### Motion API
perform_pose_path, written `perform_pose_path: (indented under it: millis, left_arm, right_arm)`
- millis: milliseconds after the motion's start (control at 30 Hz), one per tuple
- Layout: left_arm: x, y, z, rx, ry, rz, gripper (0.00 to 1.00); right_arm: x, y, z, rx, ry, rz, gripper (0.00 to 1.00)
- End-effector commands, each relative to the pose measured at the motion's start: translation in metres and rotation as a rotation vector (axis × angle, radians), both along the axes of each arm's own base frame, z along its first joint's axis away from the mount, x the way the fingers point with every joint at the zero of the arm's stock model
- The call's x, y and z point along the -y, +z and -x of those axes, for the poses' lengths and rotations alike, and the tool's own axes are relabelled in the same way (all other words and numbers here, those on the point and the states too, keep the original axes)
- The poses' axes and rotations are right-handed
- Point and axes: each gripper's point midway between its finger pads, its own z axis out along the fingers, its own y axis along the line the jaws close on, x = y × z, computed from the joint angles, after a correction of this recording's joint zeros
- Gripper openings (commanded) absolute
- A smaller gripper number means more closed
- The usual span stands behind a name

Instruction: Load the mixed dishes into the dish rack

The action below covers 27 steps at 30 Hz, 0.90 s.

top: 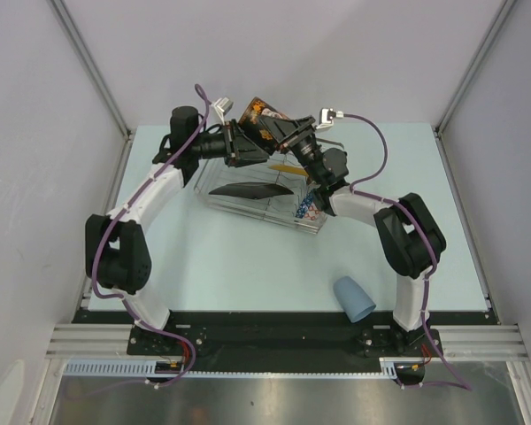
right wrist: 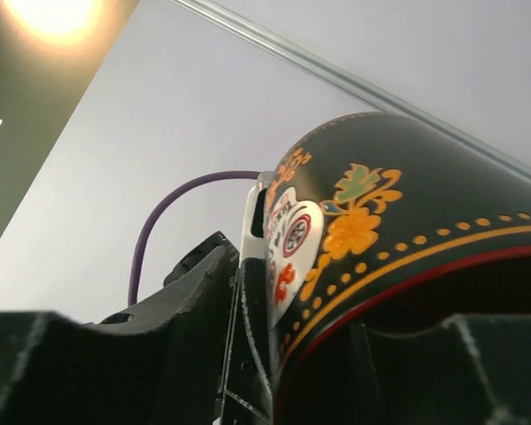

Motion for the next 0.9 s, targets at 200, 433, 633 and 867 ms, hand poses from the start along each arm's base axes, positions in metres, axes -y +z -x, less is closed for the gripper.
perform_pose_path:
  millis: [200,433,633,867]
  left_arm:
    - [-0.012,0.054,0.003,0.238,0.012,0.029,0.0]
    - [-0.021,0.078,0.002,0.263,0.025,0.061,0.01]
    - [-0.028,0.101,0.008,0.293,0.03,0.097,0.0]
    - [-0.031,0.114,0.011,0.321,0.041,0.096,0.0]
  right_arm:
    - [0.033,0.1,0.065,0.372,0.078,-0.246,0.66]
    - [0.037,0.079,0.061,0.33,0.084,-0.201,1.0]
    - [0.047,0.072,0.057,0.313,0.066,-0.187,1.0]
    - [0.045,0.059,0.054,0.291,0.1,-0.154,1.0]
